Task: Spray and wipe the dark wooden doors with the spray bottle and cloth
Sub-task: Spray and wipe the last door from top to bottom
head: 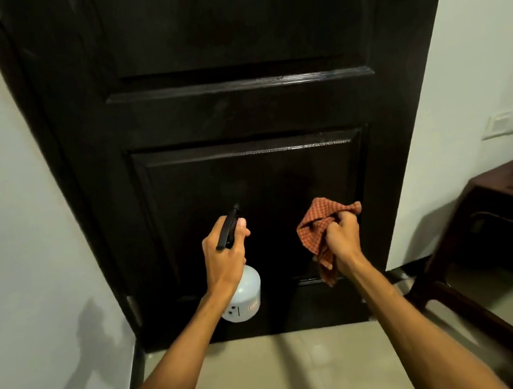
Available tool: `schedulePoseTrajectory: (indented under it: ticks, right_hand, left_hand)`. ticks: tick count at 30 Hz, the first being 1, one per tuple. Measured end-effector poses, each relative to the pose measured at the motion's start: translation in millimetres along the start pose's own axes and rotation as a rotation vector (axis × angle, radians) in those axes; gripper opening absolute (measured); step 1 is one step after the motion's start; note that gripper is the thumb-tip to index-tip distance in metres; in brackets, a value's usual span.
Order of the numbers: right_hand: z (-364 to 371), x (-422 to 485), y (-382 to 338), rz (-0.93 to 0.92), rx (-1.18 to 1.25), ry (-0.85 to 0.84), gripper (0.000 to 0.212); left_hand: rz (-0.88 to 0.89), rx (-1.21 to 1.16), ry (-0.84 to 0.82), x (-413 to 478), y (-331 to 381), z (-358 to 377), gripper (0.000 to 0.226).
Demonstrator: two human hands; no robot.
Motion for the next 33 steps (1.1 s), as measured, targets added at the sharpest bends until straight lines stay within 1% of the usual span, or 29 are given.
schedulePoseTrajectory:
  ticks: [3,8,10,14,19,23,27,30,33]
  right_hand:
    - [-20,-21,13,-0.008,-0.066,-0.095,0.028]
    - [-28,-46,44,0.034,-0.120,-0.165,0.029]
    - [-25,-53,62,0.060,-0.125,-0.182,0.029]
    - [-10,-63,107,0.090,-0.155,-0.234,0.027]
    - [7,-89,162,0.144,-0.214,-0.347,0.031]
    - [12,-107,196,0.195,-0.228,-0.444,0.033]
    - [22,-118,216,0.211,-0.290,-0.504,0.031]
    - [30,-124,217,0.224,-0.350,-0.538,0.033]
    - [35,-125,207,0.259,-0.324,-0.540,0.032]
  left_hand:
    - [0.013,0.032,-0.017,-23,-5,-16,0.020]
    - [-0.020,0.047,-0.043,-44,-21,-26,0.020]
    - [-0.006,0.042,-0.042,-47,-35,-27,0.020]
    - [0.028,0.070,-0.025,-57,-78,-25,0.023]
    - [-0.017,0.112,-0.035,-91,-138,-28,0.020]
    - [-0.085,0.123,-0.077,-117,-169,-32,0.016]
    - [-0.112,0.143,-0.111,-127,-180,-40,0.015]
    - [-0.153,0.178,-0.127,-127,-186,-49,0.017]
    - [-0.179,0.217,-0.140,-124,-193,-56,0.013]
Point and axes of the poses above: each hand's wrist, its own x-axis towards the middle knuckle, its own z-axis out of the palm, y = z × x, the point moved 1 cm from there along x, towards the middle knuckle, and after that the axes turned 14 degrees about y, right-handed, at the moved point
